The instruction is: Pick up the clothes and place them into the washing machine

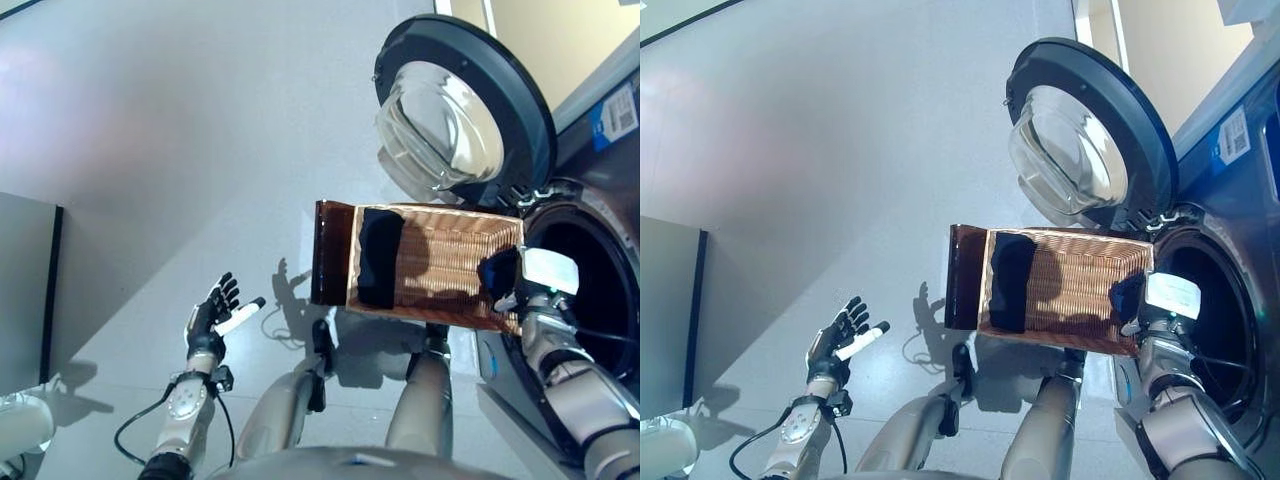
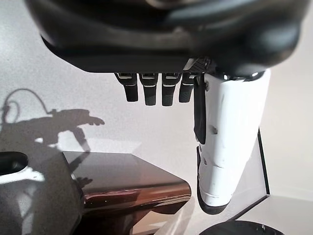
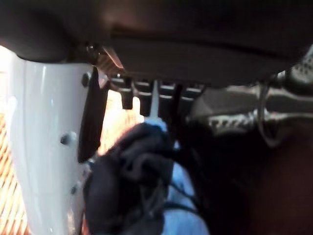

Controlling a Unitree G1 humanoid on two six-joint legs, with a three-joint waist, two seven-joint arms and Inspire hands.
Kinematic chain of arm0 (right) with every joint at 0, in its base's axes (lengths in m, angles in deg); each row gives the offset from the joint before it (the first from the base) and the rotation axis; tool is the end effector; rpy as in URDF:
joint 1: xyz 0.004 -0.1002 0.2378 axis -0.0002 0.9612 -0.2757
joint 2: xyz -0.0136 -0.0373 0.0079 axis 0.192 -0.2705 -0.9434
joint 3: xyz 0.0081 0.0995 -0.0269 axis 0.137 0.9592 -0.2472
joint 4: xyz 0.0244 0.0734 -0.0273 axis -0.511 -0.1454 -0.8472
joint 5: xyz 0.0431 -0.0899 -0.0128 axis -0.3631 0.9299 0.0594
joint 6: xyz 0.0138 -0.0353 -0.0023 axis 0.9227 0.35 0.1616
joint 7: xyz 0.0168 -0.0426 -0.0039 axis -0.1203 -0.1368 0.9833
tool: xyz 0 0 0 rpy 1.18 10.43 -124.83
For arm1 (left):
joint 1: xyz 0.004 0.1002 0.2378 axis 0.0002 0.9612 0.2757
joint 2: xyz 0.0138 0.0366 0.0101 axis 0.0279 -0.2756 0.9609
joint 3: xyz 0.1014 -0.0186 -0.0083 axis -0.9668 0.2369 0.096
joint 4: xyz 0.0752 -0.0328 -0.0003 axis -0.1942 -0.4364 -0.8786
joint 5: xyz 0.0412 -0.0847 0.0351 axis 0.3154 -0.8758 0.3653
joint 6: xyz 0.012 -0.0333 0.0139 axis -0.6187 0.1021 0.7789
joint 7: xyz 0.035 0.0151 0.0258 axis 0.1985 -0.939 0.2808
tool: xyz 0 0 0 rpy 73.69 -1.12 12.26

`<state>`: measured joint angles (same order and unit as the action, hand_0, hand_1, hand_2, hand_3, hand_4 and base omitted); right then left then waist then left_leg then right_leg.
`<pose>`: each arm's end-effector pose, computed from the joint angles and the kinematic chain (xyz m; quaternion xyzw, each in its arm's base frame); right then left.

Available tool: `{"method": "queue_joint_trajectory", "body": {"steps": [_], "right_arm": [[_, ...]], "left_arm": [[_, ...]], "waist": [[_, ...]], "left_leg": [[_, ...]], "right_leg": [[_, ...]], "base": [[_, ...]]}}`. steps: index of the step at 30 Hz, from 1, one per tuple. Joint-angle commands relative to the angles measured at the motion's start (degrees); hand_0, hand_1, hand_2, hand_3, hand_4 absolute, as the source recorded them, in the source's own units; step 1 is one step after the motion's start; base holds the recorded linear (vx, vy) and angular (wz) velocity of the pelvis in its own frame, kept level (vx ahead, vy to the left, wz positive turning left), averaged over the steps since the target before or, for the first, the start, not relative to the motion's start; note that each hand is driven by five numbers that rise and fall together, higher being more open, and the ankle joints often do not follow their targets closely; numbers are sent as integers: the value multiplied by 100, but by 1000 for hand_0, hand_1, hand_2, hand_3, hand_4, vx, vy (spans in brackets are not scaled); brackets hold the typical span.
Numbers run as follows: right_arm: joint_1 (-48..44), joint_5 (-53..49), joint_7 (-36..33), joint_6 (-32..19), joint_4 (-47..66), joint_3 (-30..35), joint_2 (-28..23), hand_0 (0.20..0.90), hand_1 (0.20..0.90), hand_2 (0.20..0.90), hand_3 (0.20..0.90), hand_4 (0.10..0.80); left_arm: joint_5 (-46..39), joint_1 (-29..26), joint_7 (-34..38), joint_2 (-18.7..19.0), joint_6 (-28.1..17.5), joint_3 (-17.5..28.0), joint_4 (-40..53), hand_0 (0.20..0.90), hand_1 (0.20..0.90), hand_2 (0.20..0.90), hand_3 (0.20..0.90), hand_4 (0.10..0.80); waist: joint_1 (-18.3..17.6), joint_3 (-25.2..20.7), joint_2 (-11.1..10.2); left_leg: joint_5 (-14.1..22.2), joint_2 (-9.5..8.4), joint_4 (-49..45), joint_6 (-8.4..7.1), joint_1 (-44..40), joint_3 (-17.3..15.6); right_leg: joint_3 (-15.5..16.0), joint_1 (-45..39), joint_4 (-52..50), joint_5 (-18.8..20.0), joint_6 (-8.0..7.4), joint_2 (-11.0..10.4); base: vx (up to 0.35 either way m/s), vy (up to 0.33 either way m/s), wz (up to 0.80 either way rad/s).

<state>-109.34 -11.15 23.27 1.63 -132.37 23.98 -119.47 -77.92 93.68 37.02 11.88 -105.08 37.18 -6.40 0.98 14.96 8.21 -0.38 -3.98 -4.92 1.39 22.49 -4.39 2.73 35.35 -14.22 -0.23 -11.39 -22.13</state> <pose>0.2233 -0.3352 0.0080 -0.7300 0.2297 -0.1480 0.6264 0.1430 0.1967 -0.0549 -0.0662 0.1482 0.0750 0.9839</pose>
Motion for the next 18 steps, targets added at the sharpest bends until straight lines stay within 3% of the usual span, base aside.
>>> {"method": "queue_joint_trajectory", "body": {"steps": [1,7,18], "right_arm": [[-543,307,-350,447,-175,-469,-399,900,900,900,900,800],[-551,223,-402,430,-113,-448,-386,900,900,900,900,800],[-602,283,-512,428,95,-490,-418,900,900,900,900,800]], "left_arm": [[-1,120,80,294,-399,369,814,900,900,900,900,800],[-15,102,126,275,-405,383,818,900,900,900,900,800],[64,144,192,381,-440,602,1046,900,900,900,900,800]], "waist": [[17,-81,-43],[-3,36,-43],[-79,153,-151]], "left_leg": [[195,312,-656,-695,463,208],[380,312,-1060,-663,661,199],[906,471,-2287,-645,1283,220]], "right_leg": [[-422,-117,291,1110,70,-134],[-555,106,-100,939,129,-92],[-821,719,-1226,376,244,83]], "base": [[0,0,0],[-4,1,1],[-15,-6,1]]}}
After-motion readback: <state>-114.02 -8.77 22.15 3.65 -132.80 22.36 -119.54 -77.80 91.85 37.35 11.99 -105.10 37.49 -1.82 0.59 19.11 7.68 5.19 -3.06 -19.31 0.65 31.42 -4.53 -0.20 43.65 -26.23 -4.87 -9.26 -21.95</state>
